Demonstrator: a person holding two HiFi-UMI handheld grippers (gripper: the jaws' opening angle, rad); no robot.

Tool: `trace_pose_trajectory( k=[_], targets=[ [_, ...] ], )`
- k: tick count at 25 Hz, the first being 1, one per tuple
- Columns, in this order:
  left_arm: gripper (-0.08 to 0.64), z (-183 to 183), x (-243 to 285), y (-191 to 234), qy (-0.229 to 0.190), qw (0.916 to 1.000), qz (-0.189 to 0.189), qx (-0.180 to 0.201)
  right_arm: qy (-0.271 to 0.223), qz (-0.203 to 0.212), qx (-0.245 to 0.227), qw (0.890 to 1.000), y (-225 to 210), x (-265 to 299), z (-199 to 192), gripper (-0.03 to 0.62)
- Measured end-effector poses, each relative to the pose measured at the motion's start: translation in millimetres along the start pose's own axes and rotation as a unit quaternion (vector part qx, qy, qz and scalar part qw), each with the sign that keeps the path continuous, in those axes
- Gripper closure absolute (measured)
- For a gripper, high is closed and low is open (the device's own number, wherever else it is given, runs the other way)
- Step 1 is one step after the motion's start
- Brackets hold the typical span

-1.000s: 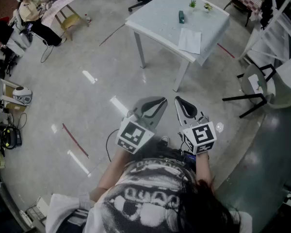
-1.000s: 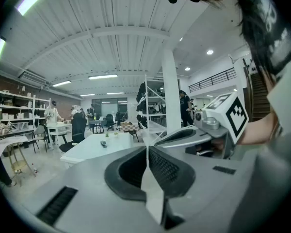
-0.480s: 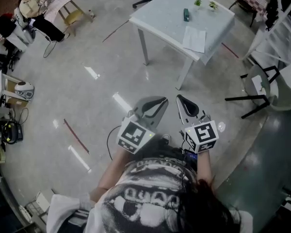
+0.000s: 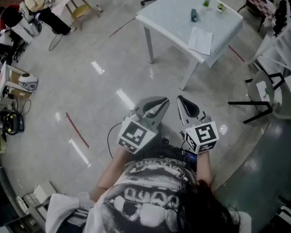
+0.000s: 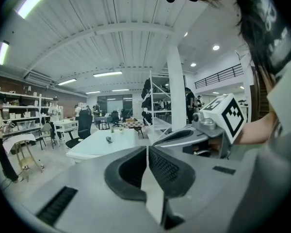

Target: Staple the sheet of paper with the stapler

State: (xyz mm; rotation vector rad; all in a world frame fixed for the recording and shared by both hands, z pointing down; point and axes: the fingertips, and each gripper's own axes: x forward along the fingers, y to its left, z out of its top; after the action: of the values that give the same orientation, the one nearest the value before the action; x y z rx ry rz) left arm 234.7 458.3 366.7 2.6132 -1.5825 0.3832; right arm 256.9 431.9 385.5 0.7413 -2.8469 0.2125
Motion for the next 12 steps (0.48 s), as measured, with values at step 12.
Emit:
trace_pose_trajectory(
  k=[12],
  targets=[
    [0.55, -3.4, 51.9, 48.8, 0.006, 0.9996, -0.027, -0.003, 0.011, -0.015, 0.007, 1.0, -47.8, 55.6, 4.5, 0.599]
  ],
)
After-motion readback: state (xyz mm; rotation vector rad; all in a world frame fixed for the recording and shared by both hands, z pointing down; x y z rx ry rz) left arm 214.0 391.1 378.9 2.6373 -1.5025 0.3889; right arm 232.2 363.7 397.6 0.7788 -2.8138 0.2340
